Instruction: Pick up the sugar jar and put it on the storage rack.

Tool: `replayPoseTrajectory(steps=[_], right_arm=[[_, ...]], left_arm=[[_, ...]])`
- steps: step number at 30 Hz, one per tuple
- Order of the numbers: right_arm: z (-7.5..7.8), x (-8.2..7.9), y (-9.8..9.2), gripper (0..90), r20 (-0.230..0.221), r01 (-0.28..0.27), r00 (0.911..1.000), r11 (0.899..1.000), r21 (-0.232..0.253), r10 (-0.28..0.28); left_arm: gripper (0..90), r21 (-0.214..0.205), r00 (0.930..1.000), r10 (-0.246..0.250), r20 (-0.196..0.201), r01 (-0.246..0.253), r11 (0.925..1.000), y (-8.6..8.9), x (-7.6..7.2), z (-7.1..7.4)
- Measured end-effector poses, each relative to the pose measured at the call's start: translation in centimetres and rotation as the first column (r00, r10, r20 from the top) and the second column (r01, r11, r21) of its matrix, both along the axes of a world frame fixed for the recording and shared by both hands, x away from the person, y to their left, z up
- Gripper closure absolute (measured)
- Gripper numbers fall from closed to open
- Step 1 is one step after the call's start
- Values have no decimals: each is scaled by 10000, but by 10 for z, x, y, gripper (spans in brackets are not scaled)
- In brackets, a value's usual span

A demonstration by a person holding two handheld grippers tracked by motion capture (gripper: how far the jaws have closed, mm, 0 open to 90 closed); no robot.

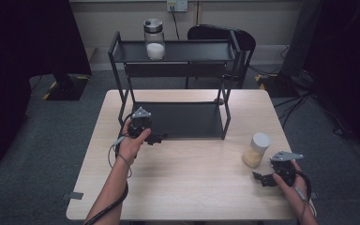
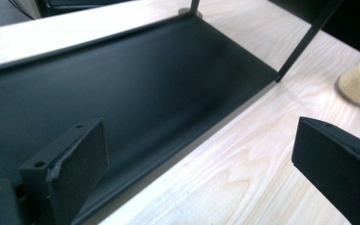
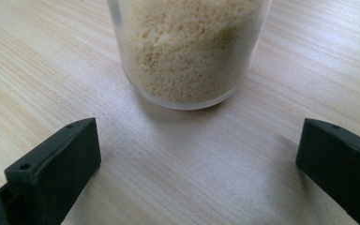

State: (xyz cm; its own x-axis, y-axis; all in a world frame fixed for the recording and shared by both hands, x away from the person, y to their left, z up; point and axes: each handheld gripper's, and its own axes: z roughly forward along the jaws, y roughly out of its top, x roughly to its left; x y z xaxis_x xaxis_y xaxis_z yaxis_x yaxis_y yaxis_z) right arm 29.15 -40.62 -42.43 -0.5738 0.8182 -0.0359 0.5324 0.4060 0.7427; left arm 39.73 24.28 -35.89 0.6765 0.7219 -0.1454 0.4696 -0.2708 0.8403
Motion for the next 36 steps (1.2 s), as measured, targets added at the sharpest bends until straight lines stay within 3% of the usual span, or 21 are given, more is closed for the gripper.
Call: replayPoseTrajectory(steps=[3, 15, 28, 36], right_arm=[[0, 0, 0, 0, 1, 0, 10000, 10000, 1, 0], [0, 0, 0, 0, 3, 0, 10000, 10000, -1, 0], [0, 0, 0, 0, 0, 6, 10000, 10000, 0, -6], [0, 0, 0, 0, 1, 8, 10000, 10000, 1, -8]], left_arm=[[33, 130, 10000, -56, -29, 57, 9999, -1, -1, -2], [33, -124, 9996, -108, -276, 105, 9999, 2, -7, -23], [33, 56, 9985, -153, -529, 156, 9999, 3, -17, -37], [33, 379, 9979, -178, -629, 202, 9991, 1, -21, -42]])
